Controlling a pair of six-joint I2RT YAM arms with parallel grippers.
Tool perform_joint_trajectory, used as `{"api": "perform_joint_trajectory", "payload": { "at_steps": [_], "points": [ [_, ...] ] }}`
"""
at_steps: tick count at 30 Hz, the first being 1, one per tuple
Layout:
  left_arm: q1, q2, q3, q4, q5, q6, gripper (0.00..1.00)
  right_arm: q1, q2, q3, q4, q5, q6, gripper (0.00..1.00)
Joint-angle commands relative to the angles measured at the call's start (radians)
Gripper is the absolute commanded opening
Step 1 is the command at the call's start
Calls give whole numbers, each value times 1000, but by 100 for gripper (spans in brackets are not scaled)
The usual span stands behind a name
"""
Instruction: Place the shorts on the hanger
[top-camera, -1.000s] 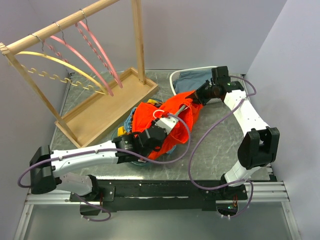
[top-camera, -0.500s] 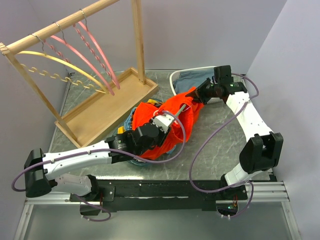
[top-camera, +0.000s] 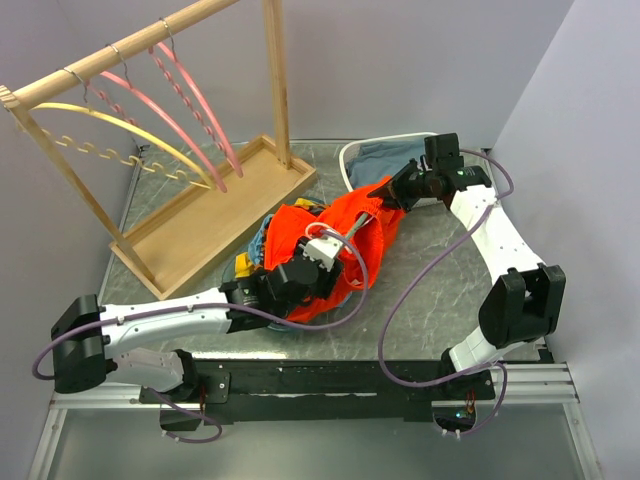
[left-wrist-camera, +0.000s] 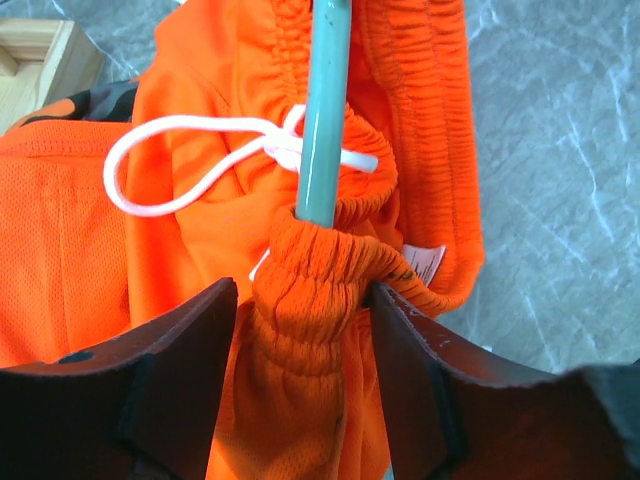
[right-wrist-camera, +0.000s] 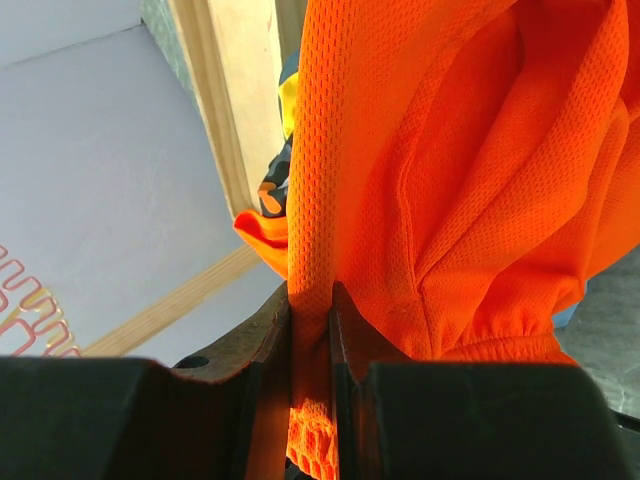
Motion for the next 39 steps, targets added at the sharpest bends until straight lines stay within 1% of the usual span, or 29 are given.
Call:
{"api": "perform_joint_trajectory", "payload": {
  "at_steps": [1,4,5,7,8,11,12,13,14,16,17,19,20,23,26,27,29,30,33,35,36,39],
  "points": [
    [-5,-12,-32,144,-29,-6,60,11,-53,19,22,-58,5,0],
    [-3,-18,-52,189,-8,-1,40,11,-53,17,24,-61,2,0],
    [-3,-15,-50,200,10,3,24,13,-53,19,24,-62,-2,0],
    [-3,2,-21,178,21,-4,2,13,-59,25,24,-64,-5,0],
    [-3,8,-3,143,32,-15,1,13,-62,28,25,-65,-11,0],
    [-3,-5,29,123,70,-33,1,13,-69,40,21,-59,-33,0],
    [-3,-31,31,123,84,-46,1,14,-72,50,15,-55,-44,2],
    [-3,-47,33,120,86,-53,1,13,-75,59,10,-52,-54,8],
    [-3,-64,33,115,92,-58,1,13,-79,80,5,-45,-77,22],
    [-3,-110,52,82,104,-67,1,11,-82,112,-5,-29,-108,34],
    [-3,-125,60,71,112,-70,1,13,-82,146,-7,-22,-137,43],
    [-3,-166,89,48,122,-78,1,13,-95,172,-1,-10,-157,50],
    [-5,-179,100,48,127,-81,1,16,-97,200,10,-4,-184,56],
    [-3,-217,146,-4,132,-90,1,28,-108,275,-13,53,-247,66],
    [-3,-243,212,-43,124,-96,1,30,-131,324,-18,103,-292,71],
    [-2,-248,255,-55,119,-104,1,31,-147,332,-13,114,-297,73],
    [7,-240,307,-110,115,-109,1,30,-167,362,-9,152,-310,75],
    [9,-225,368,-136,112,-115,1,30,-187,373,-4,166,-315,76],
    [10,-197,474,-197,81,-130,1,31,-227,412,5,240,-329,80],
    [12,-179,535,-237,49,-145,1,30,-252,413,25,310,-330,84],
    [13,-156,601,-283,11,-170,1,30,-278,406,33,335,-327,85],
    [24,-124,721,-352,-31,-210,1,30,-328,372,62,405,-318,88]
  ]
}}
